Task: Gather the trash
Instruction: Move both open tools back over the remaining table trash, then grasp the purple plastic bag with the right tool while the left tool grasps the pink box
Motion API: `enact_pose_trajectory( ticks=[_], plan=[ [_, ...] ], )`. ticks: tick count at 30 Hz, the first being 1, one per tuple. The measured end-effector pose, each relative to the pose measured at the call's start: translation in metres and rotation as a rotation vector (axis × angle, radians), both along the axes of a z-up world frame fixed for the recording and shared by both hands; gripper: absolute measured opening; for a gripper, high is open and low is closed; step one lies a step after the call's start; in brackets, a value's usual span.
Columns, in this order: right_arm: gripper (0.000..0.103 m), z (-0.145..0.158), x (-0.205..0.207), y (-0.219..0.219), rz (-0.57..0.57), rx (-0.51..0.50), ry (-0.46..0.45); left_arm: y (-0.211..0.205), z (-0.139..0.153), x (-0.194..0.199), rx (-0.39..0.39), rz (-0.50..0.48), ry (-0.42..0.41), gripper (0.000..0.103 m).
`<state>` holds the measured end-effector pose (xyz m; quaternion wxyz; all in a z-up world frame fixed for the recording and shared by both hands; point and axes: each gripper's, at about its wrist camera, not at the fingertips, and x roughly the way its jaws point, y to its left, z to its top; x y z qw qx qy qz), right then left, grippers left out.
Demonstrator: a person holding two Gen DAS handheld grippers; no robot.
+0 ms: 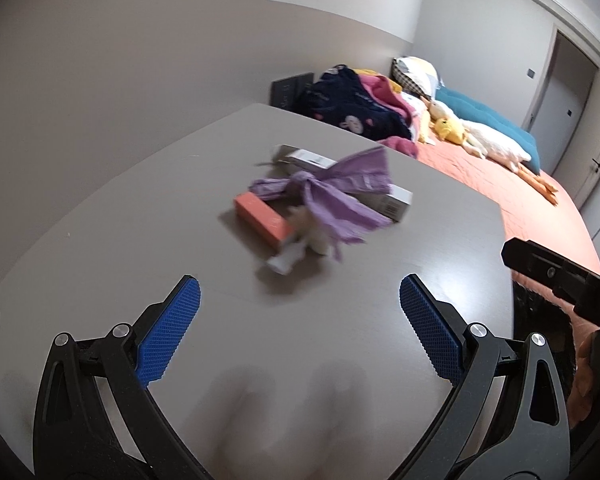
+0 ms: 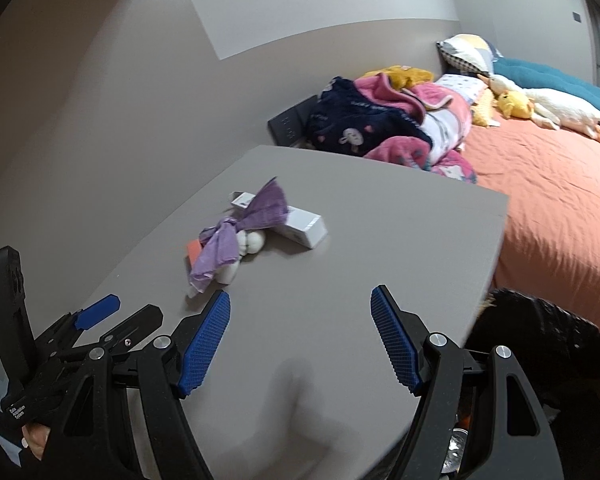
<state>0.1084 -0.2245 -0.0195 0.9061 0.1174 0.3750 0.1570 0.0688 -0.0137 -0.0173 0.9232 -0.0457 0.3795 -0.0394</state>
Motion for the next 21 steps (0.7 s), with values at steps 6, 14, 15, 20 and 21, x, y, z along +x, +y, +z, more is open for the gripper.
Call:
enact_pose_trajectory(
  ticks=[6, 14, 15, 20, 21],
  plan=[
    [0.074, -0.008, 0.017, 0.022, 0.044, 0.011, 0.013, 0.019, -0.003, 0.014, 0.02, 0.041, 0.005, 0.097],
    [0.074, -0.013, 0.038, 0.052, 0.111, 0.039, 0.015, 0.046, -0.007, 0.032, 0.029, 0.104, 0.025, 0.097],
    [0.074, -0.013, 0.041, 0.056, 0.121, 0.037, 0.014, 0.049, -0.008, 0.034, 0.028, 0.11, 0.028, 0.097],
    [0.073, -0.018, 0.053, 0.073, 0.156, 0.022, 0.023, 0.059, -0.011, 0.043, 0.036, 0.127, 0.041, 0.097],
    [0.072, -0.021, 0.056, 0.076, 0.16, 0.02, 0.03, 0.06, -0.011, 0.044, 0.037, 0.129, 0.043, 0.097]
  ],
)
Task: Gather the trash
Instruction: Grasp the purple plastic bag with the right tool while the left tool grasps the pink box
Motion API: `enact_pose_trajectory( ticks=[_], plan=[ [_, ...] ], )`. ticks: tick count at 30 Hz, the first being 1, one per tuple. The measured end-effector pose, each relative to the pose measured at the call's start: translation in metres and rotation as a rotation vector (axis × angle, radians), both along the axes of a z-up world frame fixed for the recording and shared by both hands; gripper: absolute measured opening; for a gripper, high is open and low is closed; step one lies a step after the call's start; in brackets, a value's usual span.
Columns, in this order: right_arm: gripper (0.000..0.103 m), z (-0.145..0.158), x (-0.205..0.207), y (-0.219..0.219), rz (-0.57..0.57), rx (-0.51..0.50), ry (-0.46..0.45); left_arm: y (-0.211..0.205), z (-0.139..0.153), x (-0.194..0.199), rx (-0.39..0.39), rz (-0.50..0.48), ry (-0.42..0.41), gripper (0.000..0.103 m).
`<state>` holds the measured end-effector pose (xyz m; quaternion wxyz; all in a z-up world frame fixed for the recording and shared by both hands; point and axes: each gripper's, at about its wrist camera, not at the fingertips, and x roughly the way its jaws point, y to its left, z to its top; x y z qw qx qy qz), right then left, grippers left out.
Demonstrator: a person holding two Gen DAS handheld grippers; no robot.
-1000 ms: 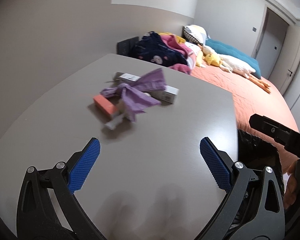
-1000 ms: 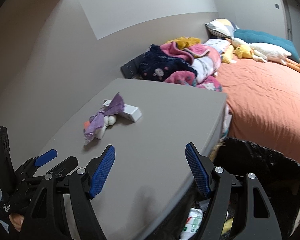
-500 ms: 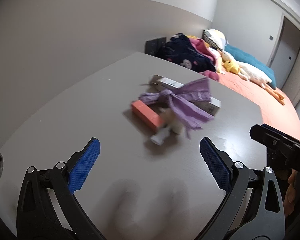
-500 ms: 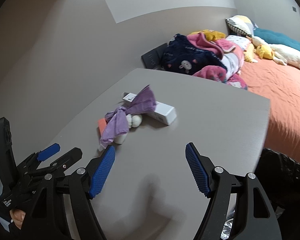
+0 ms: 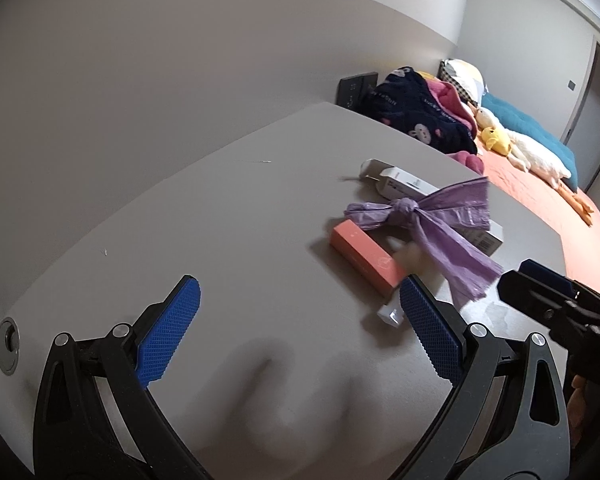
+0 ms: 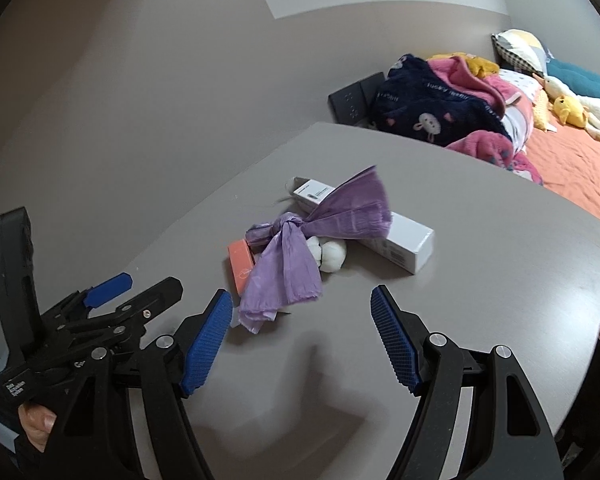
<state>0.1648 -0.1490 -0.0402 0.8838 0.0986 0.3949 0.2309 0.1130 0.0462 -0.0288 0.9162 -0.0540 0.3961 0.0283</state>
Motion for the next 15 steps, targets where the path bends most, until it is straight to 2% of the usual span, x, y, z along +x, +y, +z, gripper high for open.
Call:
enact_pose_trajectory(
  ticks=[10, 11, 12, 13, 15],
  plan=[
    [0.043, -0.017, 0.022, 0.014, 0.046, 0.043, 0.064, 0.001, -0.006, 0.016, -0.001, 0.011, 0.029, 0.097],
    [0.034, -0.018, 0.025, 0.015, 0.051, 0.052, 0.074, 0.0, -0.006, 0.016, -0.002, 0.012, 0.027, 0.097],
    [0.015, -0.019, 0.027, 0.016, 0.059, 0.061, 0.081, 0.0, -0.006, 0.017, -0.002, 0.013, 0.026, 0.097],
    [0.006, -0.019, 0.029, 0.016, 0.065, 0.068, 0.082, -0.001, -0.006, 0.018, -0.003, 0.013, 0.026, 0.097],
    [0.002, -0.016, 0.028, 0.014, 0.06, 0.068, 0.056, -0.003, -0.006, 0.02, -0.01, 0.009, 0.026, 0.097]
  ],
)
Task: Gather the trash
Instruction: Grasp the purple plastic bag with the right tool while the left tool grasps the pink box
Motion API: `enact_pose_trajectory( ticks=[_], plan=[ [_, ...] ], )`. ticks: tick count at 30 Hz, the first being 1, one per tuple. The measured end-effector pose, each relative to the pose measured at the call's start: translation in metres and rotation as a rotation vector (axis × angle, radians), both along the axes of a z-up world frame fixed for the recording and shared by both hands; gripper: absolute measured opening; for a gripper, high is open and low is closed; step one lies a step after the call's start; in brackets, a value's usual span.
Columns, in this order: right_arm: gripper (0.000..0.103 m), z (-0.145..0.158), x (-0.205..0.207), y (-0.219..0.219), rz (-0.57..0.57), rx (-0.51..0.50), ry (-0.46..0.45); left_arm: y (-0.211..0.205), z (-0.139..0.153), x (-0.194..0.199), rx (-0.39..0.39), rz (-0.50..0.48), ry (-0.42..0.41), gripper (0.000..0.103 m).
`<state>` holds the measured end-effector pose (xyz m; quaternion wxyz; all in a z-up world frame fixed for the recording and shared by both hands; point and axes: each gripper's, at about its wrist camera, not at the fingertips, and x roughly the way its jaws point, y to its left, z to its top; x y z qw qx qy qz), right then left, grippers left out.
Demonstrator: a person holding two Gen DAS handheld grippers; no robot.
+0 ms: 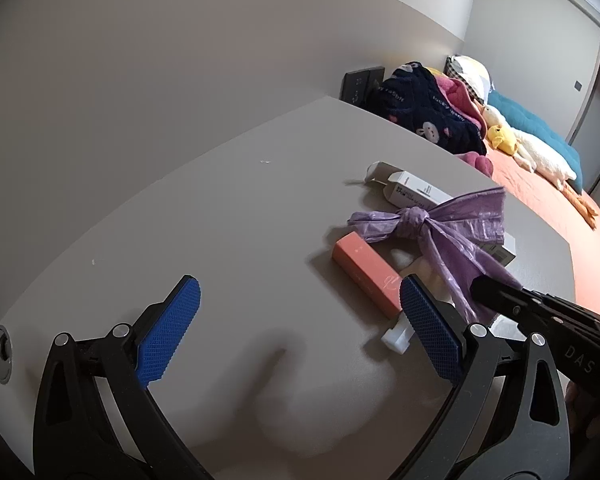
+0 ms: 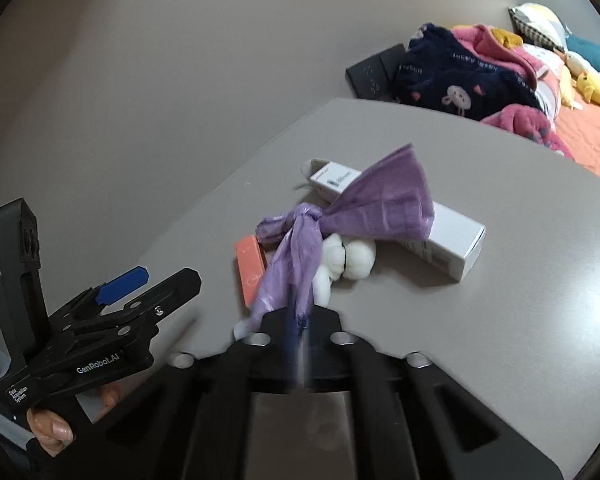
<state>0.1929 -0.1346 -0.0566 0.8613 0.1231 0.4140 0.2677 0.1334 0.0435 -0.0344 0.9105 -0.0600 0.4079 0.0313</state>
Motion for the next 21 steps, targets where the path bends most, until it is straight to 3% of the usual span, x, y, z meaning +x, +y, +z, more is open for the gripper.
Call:
enact_pose_trajectory(
  ticks=[6, 9, 14, 21],
  plan=[
    [0.001, 0.021, -0.012, -0.014, -0.068, -0.02, -0.143, -0.011, -0.002, 0.009, -0.017, -0.018, 0.018, 0.089],
    [0.001, 0.032, -0.017, -0.023, -0.103, -0.008, -0.194, -0.021, -0.005, 0.015, -0.026, -0.043, 0.025, 0.08],
    [0.001, 0.044, -0.02, -0.041, -0.14, -0.002, -0.237, -0.029, -0.013, 0.03, -0.049, -0.036, 0.059, 0.058],
    [0.001, 0.042, -0.02, -0.055, -0.158, -0.004, -0.236, -0.039, -0.024, 0.05, -0.045, -0.001, 0.121, 0.04]
  ],
)
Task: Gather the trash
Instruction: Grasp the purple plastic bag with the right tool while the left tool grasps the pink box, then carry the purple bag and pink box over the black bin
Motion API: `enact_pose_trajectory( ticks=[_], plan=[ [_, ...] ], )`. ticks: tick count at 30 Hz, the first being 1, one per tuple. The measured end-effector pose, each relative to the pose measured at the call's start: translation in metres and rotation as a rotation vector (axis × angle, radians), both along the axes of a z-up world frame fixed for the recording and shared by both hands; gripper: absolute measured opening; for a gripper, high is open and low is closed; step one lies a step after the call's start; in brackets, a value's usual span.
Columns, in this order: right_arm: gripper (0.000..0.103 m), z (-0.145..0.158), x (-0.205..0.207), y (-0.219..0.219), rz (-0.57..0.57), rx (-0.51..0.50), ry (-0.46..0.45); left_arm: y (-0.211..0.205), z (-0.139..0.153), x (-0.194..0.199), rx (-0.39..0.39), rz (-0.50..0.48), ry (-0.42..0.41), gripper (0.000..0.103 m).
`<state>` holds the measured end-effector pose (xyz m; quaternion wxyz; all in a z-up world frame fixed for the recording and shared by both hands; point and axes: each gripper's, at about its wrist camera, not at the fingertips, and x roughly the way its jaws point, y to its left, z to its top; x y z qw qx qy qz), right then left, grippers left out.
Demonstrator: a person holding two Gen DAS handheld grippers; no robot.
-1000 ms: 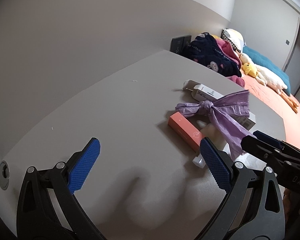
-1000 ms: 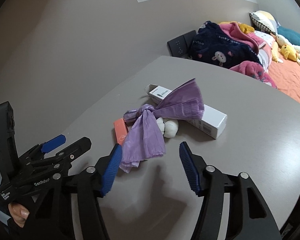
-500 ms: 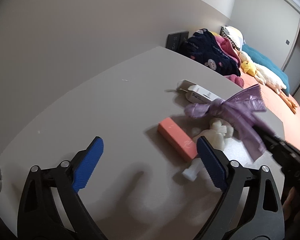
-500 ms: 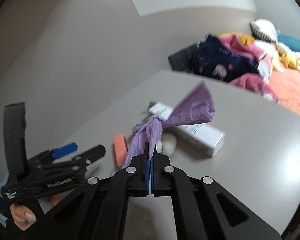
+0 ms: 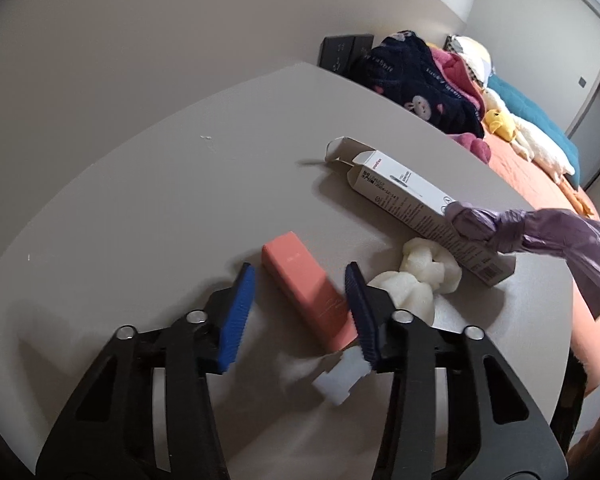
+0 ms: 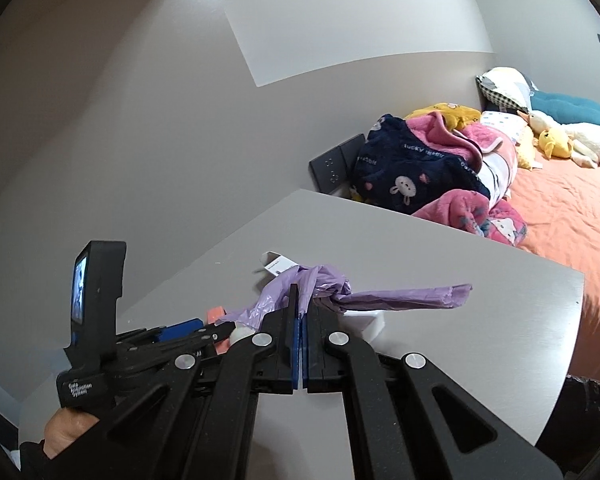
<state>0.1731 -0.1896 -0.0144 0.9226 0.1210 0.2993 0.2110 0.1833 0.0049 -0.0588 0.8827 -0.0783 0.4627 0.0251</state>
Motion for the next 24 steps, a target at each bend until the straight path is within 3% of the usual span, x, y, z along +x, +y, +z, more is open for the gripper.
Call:
enact_pose_trajectory(
  ticks=[4, 7, 24],
  plan=[
    [0.001, -0.003, 0.001, -0.007, -0.007, -0.001, 0.008, -0.003, -0.004, 0.006, 0.03, 0.017, 0.008, 0.035],
    [0.001, -0.005, 0.001, -0.012, -0.014, 0.002, 0.011, -0.001, -0.005, 0.006, 0.028, 0.024, 0.001, 0.02],
    [0.001, 0.014, -0.024, -0.033, -0.036, 0.01, -0.018, -0.015, 0.028, -0.036, 0.022, -0.006, -0.079, 0.02]
  ],
)
